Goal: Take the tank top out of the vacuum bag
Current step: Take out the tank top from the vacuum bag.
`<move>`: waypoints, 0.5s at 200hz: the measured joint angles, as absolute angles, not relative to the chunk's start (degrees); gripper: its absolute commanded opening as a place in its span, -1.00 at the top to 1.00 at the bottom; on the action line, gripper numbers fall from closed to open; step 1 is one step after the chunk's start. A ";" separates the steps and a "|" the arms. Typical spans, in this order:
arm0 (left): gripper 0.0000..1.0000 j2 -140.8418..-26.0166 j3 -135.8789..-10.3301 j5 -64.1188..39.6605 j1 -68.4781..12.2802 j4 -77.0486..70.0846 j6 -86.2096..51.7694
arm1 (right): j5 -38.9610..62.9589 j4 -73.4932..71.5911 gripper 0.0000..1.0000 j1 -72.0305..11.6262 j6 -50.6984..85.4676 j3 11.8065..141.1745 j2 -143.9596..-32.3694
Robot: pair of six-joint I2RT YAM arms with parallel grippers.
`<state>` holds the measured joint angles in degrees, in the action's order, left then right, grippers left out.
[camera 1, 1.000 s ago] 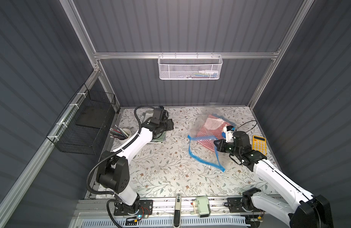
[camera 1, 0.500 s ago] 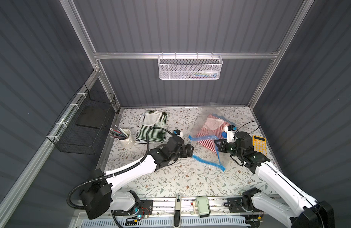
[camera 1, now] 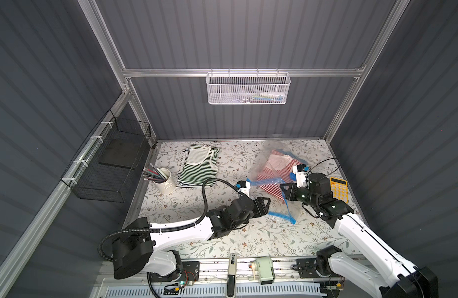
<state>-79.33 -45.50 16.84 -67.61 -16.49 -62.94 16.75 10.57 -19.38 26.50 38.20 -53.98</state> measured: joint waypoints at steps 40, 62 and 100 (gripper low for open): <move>-0.11 -83.94 -42.46 18.74 -68.60 -29.91 -66.96 | 18.41 12.36 1.00 -19.38 26.09 40.75 -54.04; -0.15 -87.96 -44.53 19.42 -68.60 -29.95 -68.14 | 18.92 12.99 1.00 -19.38 25.39 41.93 -53.78; -0.17 -92.40 -47.83 23.53 -68.31 -30.06 -72.07 | 19.59 13.34 1.00 -19.38 25.34 41.91 -53.15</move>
